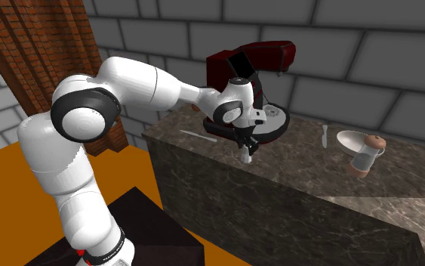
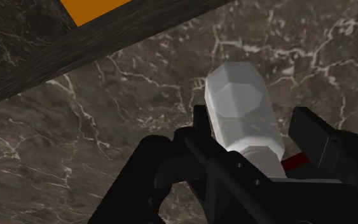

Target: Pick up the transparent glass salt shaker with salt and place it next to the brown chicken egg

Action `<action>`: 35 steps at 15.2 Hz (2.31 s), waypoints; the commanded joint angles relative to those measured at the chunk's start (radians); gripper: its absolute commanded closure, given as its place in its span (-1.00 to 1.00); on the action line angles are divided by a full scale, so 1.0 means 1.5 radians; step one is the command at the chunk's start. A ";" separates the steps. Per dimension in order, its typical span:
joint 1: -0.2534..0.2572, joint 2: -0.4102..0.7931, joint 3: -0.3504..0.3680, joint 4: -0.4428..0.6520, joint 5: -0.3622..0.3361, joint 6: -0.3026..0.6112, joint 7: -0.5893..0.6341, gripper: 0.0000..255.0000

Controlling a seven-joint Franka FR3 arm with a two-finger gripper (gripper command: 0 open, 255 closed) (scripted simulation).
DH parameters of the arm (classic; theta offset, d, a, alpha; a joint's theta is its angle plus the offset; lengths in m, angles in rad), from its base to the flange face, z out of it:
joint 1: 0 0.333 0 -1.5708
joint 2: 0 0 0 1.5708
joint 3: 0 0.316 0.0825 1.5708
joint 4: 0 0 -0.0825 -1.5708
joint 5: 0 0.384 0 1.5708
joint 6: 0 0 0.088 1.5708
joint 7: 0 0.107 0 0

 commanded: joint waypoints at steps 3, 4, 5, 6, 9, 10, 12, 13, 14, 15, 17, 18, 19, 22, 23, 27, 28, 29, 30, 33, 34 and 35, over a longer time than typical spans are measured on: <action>0.000 0.000 0.000 0.001 0.000 0.000 0.000 1.00; 0.000 0.000 0.000 0.001 0.000 0.000 0.000 1.00; 0.000 0.000 0.000 0.000 0.000 0.000 0.000 1.00; 0.000 0.000 0.000 0.001 0.000 0.000 0.000 1.00; 0.000 0.000 0.000 0.000 0.000 0.000 0.000 1.00; 0.000 -0.003 0.000 0.005 -0.001 -0.008 0.001 1.00; 0.000 -0.009 0.000 0.017 -0.003 -0.025 0.002 1.00; 0.000 -0.012 0.000 0.023 -0.003 -0.034 0.002 1.00; 0.000 -0.014 0.000 0.029 -0.004 -0.042 0.003 1.00; 0.001 -0.017 0.000 0.035 -0.005 -0.051 0.003 1.00; 0.001 -0.021 0.000 0.047 -0.006 -0.068 0.004 1.00; 0.001 -0.023 0.000 0.054 -0.007 -0.077 0.005 1.00; 0.001 -0.025 0.000 0.061 -0.007 -0.085 0.005 1.00; 0.001 -0.030 0.000 0.082 -0.009 -0.111 0.006 1.00; 0.001 -0.031 0.000 0.090 -0.009 -0.120 0.006 1.00; 0.001 -0.035 0.000 0.121 -0.010 -0.155 0.007 1.00; 0.001 -0.036 0.000 0.129 -0.010 -0.164 0.008 1.00; 0.001 -0.036 0.000 0.137 -0.010 -0.173 0.008 1.00; 0.001 -0.036 0.000 0.146 -0.010 -0.182 0.008 1.00; 0.001 -0.037 0.000 0.173 -0.011 -0.209 0.008 1.00; 0.001 -0.036 0.000 0.182 -0.010 -0.218 0.008 1.00; 0.001 -0.036 0.000 0.192 -0.010 -0.227 0.008 1.00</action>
